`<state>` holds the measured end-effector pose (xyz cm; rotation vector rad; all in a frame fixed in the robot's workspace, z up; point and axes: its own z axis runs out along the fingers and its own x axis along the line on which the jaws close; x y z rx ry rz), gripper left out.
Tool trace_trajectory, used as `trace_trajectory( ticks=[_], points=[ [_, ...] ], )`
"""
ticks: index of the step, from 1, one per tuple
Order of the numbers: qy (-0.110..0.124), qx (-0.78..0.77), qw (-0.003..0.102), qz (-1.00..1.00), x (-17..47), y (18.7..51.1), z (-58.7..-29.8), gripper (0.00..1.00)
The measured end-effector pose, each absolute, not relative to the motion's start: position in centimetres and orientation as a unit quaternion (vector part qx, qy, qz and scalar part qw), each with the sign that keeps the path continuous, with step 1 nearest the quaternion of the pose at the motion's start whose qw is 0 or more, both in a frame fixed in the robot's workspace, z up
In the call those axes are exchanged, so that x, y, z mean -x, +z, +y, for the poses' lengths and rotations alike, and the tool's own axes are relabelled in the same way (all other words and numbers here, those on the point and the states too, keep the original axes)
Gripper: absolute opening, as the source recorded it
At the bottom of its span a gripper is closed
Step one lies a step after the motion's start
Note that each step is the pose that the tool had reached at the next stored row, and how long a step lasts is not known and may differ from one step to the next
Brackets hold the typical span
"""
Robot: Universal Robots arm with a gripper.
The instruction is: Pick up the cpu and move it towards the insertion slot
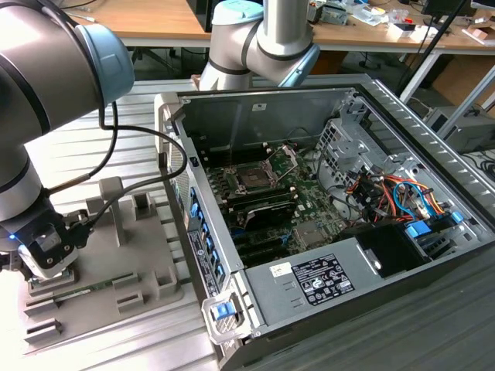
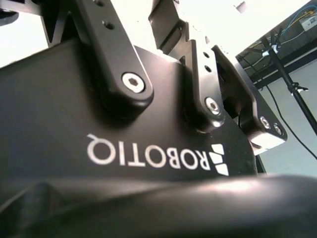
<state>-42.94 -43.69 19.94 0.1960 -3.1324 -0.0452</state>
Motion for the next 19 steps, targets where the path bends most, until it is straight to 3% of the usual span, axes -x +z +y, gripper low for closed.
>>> trace_trajectory(
  ticks=[19],
  points=[
    [-0.014,-0.062,0.001,-0.998,42.94,20.3,-43.69,0.55]
  ],
)
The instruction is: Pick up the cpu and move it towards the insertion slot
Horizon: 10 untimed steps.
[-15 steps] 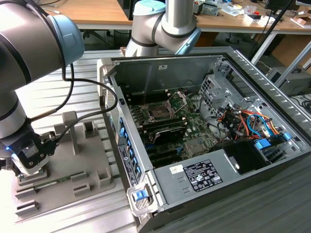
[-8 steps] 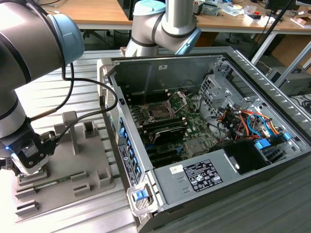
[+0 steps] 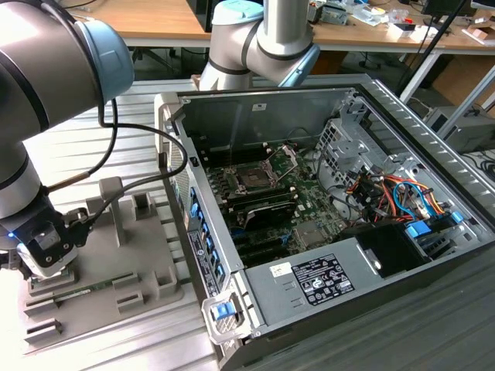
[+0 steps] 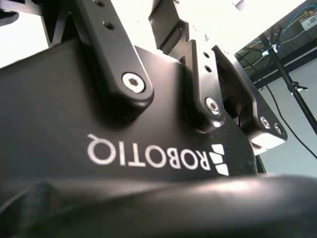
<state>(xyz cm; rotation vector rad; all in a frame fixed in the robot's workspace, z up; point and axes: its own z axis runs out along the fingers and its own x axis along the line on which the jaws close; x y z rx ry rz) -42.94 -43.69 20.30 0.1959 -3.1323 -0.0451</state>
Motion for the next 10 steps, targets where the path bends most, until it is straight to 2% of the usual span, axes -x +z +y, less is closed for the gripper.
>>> trace_trajectory(
  ticks=[10],
  points=[
    [-0.014,-0.062,0.001,-0.998,42.94,20.44,-43.69,0.55]
  ],
)
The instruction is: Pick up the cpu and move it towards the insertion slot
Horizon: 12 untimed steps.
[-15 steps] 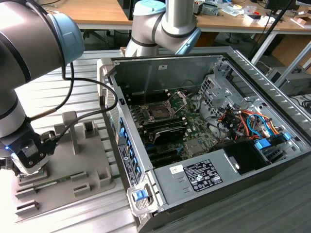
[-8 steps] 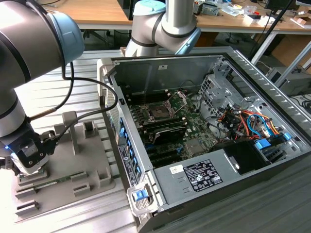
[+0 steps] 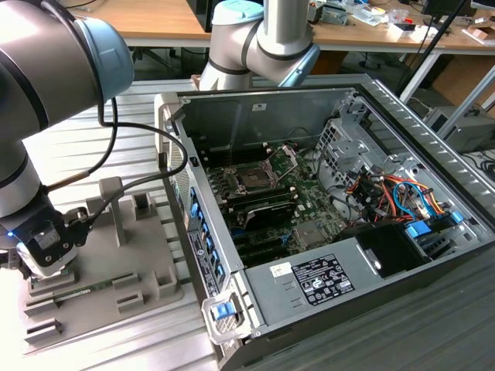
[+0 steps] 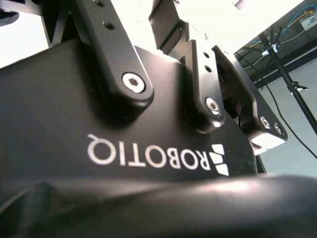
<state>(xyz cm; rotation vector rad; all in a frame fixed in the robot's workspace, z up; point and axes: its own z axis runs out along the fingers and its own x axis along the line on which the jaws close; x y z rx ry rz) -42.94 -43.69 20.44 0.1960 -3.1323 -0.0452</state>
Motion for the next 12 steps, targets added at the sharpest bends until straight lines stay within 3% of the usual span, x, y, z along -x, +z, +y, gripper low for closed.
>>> trace_trajectory(
  ticks=[12],
  points=[
    [-0.014,-0.062,0.001,-0.998,42.94,20.67,-43.69,0.55]
  ],
)
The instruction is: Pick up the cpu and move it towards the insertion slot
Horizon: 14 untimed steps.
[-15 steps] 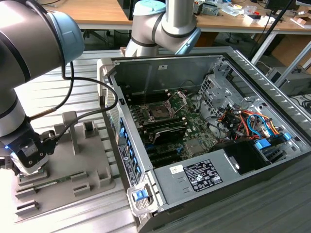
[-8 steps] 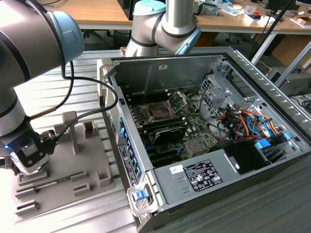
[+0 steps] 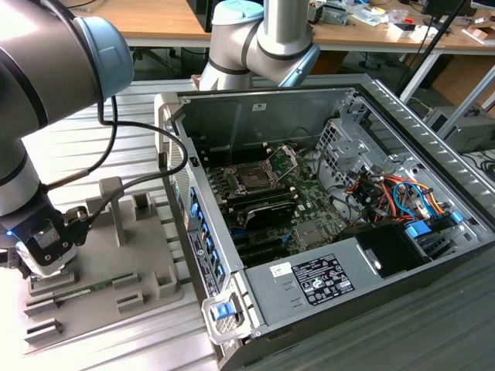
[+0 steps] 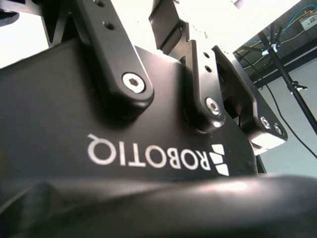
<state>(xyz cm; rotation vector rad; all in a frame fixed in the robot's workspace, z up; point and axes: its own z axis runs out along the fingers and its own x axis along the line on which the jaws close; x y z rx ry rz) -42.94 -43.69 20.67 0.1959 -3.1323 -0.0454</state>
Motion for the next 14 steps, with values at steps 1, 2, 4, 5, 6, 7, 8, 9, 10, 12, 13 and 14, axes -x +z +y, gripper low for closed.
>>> trace_trajectory(
  ticks=[1,2,4,5,6,7,8,9,10,12,13,14],
  points=[
    [-0.014,-0.062,0.001,-0.998,42.94,20.68,-43.69,0.55],
    [-0.014,-0.062,0.001,-0.998,42.94,20.71,-43.69,0.55],
    [-0.014,-0.062,0.001,-0.998,42.94,20.75,-43.69,0.55],
    [-0.014,-0.062,0.001,-0.998,42.94,20.77,-43.69,0.55],
    [-0.015,-0.062,0.001,-0.998,42.94,20.79,-43.69,0.55],
    [-0.015,-0.062,0.001,-0.998,42.95,20.81,-43.69,0.55],
    [-0.015,-0.062,0.001,-0.998,42.94,20.83,-43.69,0.55],
    [-0.015,-0.062,0.001,-0.998,42.94,20.86,-43.69,0.55],
    [-0.015,-0.062,0.001,-0.998,42.94,20.88,-43.69,0.55],
    [-0.015,-0.062,0.001,-0.998,42.94,20.92,-43.69,0.55],
    [-0.015,-0.062,0.001,-0.998,42.94,20.94,-43.69,0.55],
    [-0.015,-0.062,0.001,-0.998,42.94,20.96,-43.69,0.55]
  ],
)
